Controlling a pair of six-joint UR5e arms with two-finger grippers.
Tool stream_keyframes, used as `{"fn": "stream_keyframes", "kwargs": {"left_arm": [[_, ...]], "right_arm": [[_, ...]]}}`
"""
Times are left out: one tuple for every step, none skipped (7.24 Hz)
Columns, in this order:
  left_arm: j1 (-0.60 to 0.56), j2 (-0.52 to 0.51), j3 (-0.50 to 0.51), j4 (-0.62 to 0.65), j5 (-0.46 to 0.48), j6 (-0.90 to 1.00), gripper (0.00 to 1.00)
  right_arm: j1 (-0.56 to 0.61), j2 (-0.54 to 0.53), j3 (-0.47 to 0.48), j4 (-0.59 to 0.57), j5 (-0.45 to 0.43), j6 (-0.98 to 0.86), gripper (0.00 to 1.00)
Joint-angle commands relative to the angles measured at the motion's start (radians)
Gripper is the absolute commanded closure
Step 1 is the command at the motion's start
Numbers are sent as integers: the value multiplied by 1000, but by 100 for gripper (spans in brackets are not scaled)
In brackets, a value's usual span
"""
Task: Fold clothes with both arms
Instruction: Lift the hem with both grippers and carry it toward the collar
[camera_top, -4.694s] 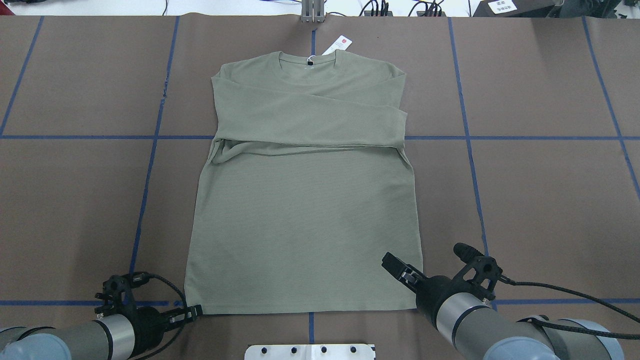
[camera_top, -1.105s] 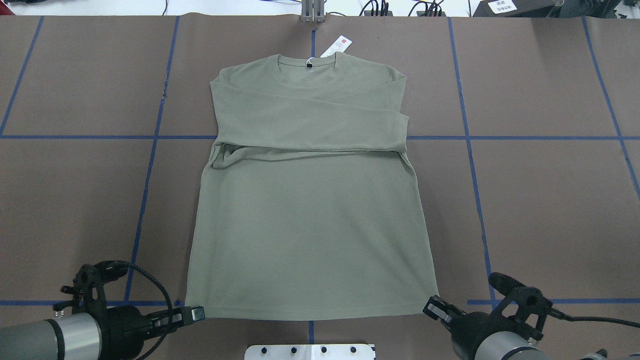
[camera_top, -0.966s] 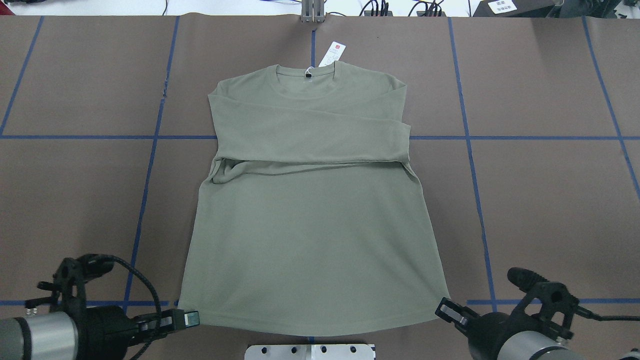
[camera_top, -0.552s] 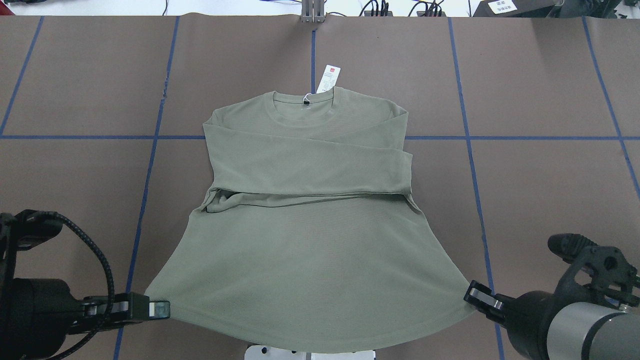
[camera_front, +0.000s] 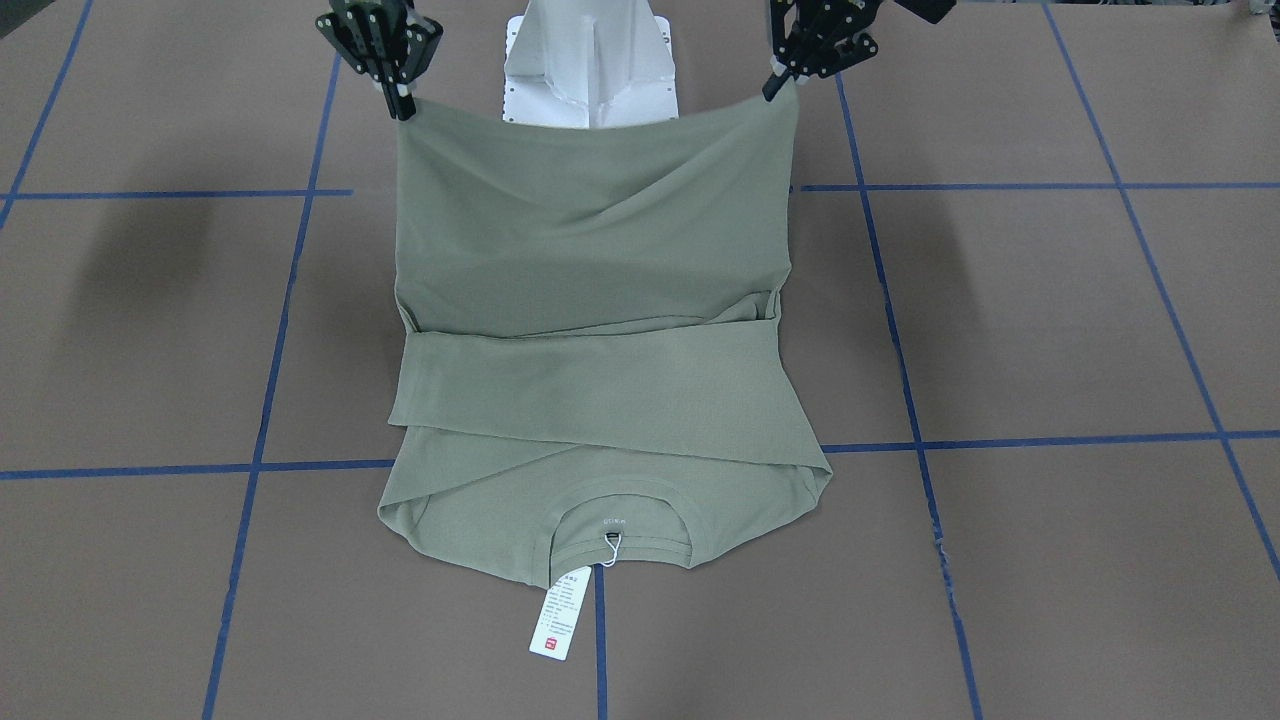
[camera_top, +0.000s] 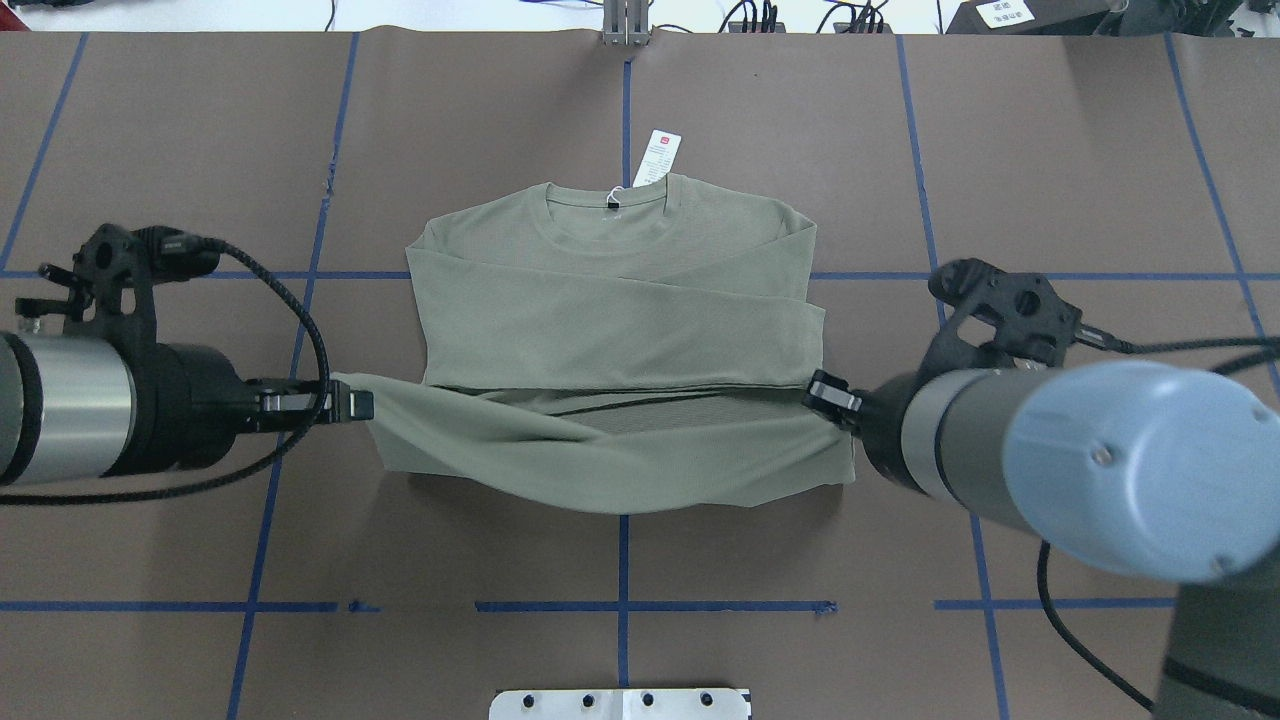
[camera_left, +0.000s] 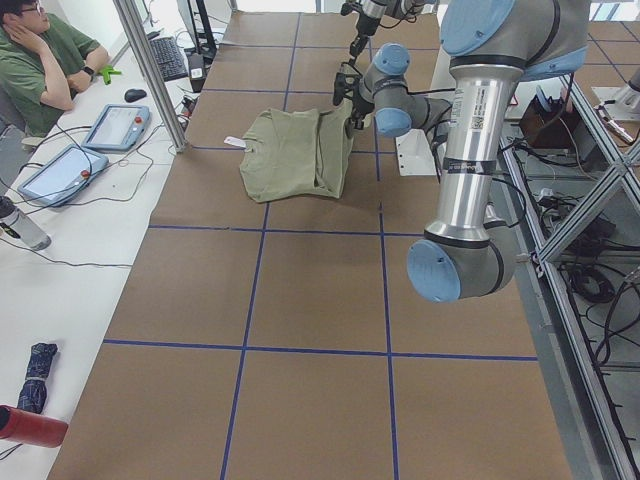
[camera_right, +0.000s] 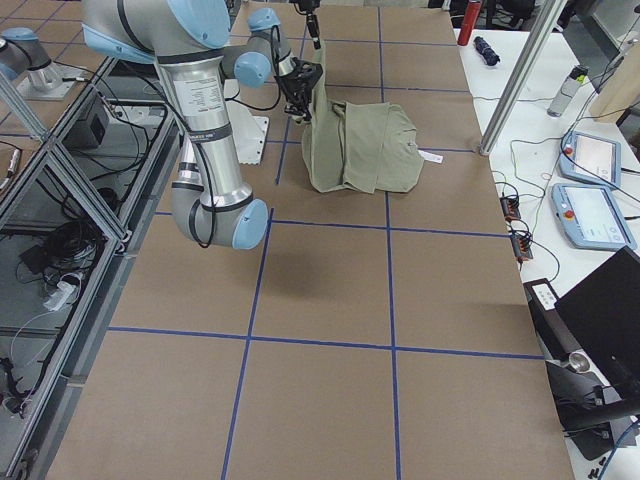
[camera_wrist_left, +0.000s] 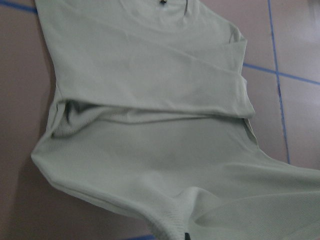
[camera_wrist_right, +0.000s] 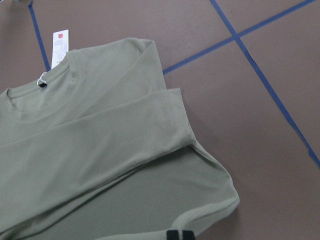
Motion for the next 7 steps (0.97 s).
{"fn": "stream_keyframes", "kwargs": {"left_arm": [[-116, -169, 243, 10, -12, 100, 100], [-176, -231, 335, 10, -15, 170, 100], [-222, -265, 405, 7, -13, 209, 100], [-229, -309, 503, -4, -9, 215, 100], [-227, -366, 619, -16, -4, 217, 100], [-222, -379, 726, -88, -2, 217, 100], [-221, -382, 844, -198, 1, 215, 100]], "right_arm": [[154, 45, -204, 126, 50, -123, 100], [193, 64, -293, 192, 73, -169, 100], [228, 105, -393, 243, 73, -178, 100], [256, 160, -512, 291, 74, -185, 100], [277, 212, -651, 360, 74, -203, 100], [294, 231, -785, 474, 74, -221, 100], [305, 234, -880, 556, 74, -232, 100]]}}
